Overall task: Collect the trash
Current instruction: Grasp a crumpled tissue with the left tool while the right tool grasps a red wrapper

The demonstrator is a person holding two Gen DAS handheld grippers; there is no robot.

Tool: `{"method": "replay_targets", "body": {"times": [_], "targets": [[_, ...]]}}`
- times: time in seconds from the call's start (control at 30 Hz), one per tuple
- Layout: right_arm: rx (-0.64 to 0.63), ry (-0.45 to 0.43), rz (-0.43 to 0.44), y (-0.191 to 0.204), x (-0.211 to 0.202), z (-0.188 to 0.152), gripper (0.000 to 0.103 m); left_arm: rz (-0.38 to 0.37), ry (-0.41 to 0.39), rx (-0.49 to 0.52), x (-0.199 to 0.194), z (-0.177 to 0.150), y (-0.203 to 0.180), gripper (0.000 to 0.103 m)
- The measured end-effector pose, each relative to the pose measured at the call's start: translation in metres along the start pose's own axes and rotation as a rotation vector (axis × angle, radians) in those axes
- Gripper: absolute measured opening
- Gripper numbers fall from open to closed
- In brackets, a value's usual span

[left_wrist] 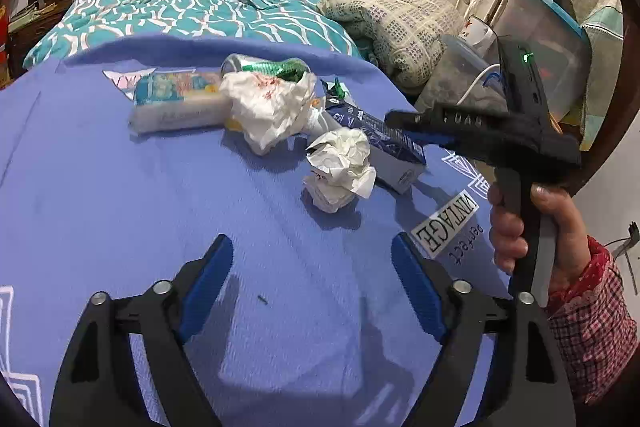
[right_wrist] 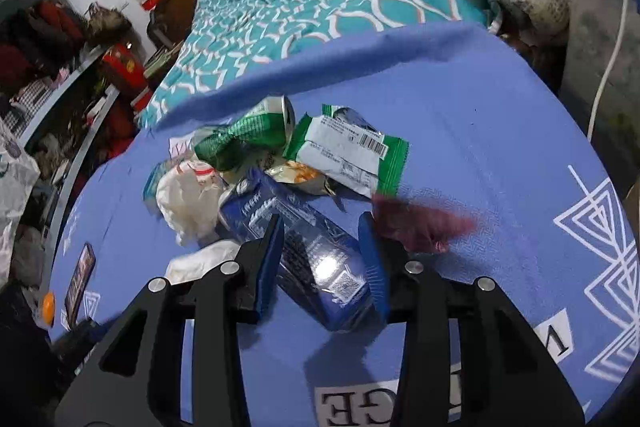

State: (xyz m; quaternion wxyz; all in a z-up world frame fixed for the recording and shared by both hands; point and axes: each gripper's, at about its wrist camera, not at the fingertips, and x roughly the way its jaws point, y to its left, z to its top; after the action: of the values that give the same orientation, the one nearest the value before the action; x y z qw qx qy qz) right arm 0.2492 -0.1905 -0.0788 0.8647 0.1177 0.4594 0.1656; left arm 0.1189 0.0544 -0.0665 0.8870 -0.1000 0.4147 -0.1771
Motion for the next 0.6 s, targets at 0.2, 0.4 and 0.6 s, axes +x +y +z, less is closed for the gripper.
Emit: {"method": "replay_targets", "body": {"times": [0.2,0.4,0.6], "targets": [[-0.053,0.083,0.237,0.02,-0.037,-0.038,0.042,0.025,-0.007,-0.003,0.005,0.021,-0.003,0.085],[-0.016,-0.119,0.083,-0.017,-0.074,-0.035,0.05,0.053,0.01,0.028,0.025,0.033,-0.01,0.085],[0.005,-0.075,-0.031,-0.045,-0.021,-0.004,0.057,0.14,0.012,0.005,0.035,0.039,0.005,0.085]]}}
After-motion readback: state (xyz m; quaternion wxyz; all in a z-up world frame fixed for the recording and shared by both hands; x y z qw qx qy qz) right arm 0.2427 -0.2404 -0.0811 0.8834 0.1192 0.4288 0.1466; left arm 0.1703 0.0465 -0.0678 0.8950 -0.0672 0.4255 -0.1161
